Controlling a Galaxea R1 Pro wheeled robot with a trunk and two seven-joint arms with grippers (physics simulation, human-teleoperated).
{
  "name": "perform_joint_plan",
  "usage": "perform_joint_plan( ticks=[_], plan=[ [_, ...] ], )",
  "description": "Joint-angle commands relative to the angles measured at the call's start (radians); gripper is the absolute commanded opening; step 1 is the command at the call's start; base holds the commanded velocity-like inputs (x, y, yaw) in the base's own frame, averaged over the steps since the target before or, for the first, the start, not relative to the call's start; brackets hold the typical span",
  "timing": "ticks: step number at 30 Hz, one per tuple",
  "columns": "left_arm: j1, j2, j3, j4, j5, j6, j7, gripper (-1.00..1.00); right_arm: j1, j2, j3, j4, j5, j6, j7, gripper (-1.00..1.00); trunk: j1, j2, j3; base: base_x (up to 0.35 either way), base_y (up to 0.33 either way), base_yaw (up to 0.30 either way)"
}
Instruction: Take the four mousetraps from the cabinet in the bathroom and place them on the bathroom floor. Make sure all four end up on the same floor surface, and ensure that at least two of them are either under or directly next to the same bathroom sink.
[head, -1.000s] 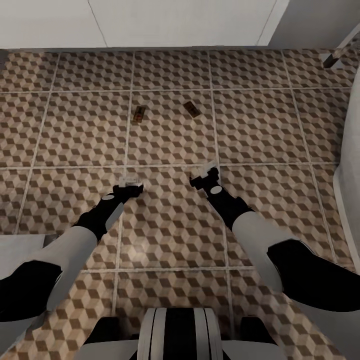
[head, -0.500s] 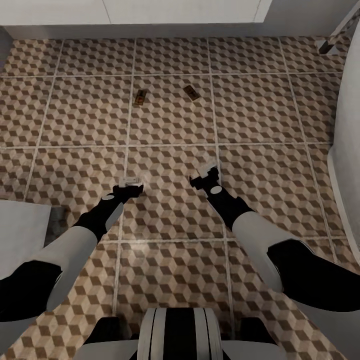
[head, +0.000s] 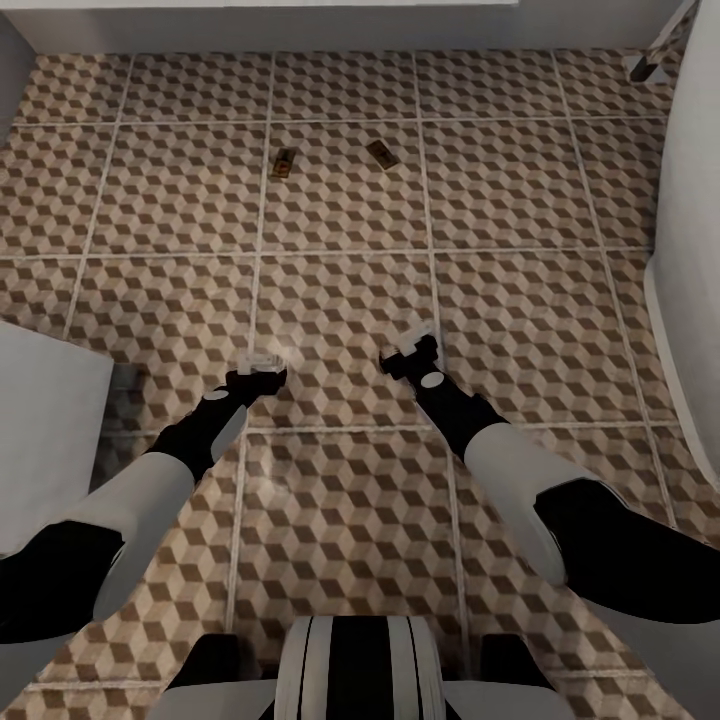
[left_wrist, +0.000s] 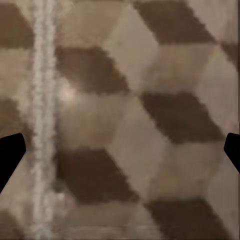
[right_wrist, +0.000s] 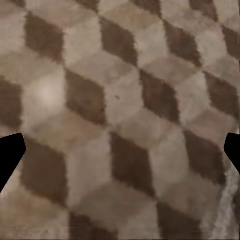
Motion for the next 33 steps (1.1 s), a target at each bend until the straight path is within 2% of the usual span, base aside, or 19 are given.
perform_joint_plan(
  ticks=[1, 22, 33],
  plan=[
    [0.000, 0.001, -0.008, -0.002, 0.010, 0.005, 0.004, 1.00, -0.001, 0.000, 0.003, 0.002, 0.007, -0.002, -0.006, 1.00, -0.001, 0.000, 0.000, -0.333, 0.000, 0.000],
    [0.000, 0.001, -0.008, -0.003, 0.010, 0.005, 0.004, 1.00, -0.001, 0.000, 0.003, 0.003, 0.006, -0.001, -0.007, 1.00, -0.001, 0.000, 0.000, -0.330, 0.000, 0.000],
    [0.000, 0.002, -0.008, -0.026, 0.011, 0.012, 0.008, 1.00, 0.000, 0.000, 0.003, 0.003, 0.007, 0.000, -0.007, 1.00, -0.001, 0.000, 0.000, -0.074, 0.000, 0.000]
  ],
)
